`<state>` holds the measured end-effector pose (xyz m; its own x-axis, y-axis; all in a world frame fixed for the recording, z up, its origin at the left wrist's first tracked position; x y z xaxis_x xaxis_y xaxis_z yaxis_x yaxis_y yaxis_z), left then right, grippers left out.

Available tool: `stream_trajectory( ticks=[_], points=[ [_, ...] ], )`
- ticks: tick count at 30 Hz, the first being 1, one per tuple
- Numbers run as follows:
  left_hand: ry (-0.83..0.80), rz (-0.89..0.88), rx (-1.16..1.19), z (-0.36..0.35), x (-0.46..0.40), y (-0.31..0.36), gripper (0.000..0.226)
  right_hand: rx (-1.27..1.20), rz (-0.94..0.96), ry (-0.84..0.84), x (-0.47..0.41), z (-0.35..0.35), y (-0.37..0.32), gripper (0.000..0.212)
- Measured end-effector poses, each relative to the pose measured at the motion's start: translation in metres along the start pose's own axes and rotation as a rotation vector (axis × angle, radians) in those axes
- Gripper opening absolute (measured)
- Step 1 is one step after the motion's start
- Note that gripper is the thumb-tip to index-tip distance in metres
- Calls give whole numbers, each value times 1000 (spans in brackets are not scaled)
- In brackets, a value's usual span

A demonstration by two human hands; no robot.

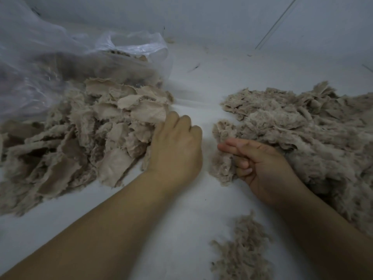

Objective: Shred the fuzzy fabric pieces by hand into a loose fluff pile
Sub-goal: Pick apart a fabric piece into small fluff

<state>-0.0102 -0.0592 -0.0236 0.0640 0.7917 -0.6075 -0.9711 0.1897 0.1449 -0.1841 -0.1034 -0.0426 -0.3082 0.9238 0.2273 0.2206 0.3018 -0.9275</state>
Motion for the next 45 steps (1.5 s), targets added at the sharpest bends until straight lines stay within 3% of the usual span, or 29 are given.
stream_trajectory(
  ticks=[3,5,7,9,13,16,18,21,23,30,34,39,42,45],
  points=[
    [-89,-54,286,-15,-5,14,50,1,1,-2,1,0,-1,19],
    [-307,35,498,-23,-12,13,75,6,3,-7,0,0,-1,18],
    [-448,90,603,-34,-16,9,82,19,4,-24,0,-1,0,18],
    [-467,94,622,-41,-16,6,79,29,-1,-38,0,-1,0,19],
    [-317,114,798,-45,-15,3,36,18,-8,-38,0,-2,-1,19],
    [-265,105,750,-48,-13,2,13,3,-10,-27,0,-3,-1,17],
    [-221,131,739,-48,-12,2,17,9,-9,-22,1,-3,0,17],
    [-248,155,702,-48,-14,2,52,29,-7,-20,1,-3,0,17],
    [-307,130,678,-46,-15,3,61,38,-8,-20,1,-4,-1,16],
    [-183,173,751,-48,-12,1,31,58,-5,36,3,-7,-3,19],
    [57,254,989,-40,-9,4,18,35,-20,56,2,-8,-3,23],
    [135,71,1016,-32,-7,14,18,25,10,-9,5,-7,-4,8],
    [155,-34,971,-35,-7,12,24,24,24,-27,6,-6,-5,33],
    [178,-16,1017,-35,-7,9,23,61,44,-27,7,-8,-4,28]
  ],
)
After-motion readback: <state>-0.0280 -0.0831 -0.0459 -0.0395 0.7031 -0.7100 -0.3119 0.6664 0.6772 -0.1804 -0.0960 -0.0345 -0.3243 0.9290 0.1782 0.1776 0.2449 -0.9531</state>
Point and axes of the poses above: each hand's wrist, its own x-axis away from the middle knuckle, its own z-axis out of the back of the hand, y = z × x, the point moved 1 cm from there along -x, towards the middle knuckle, and after that the axes turned 6 degrees about x, right-handed, at the moved point
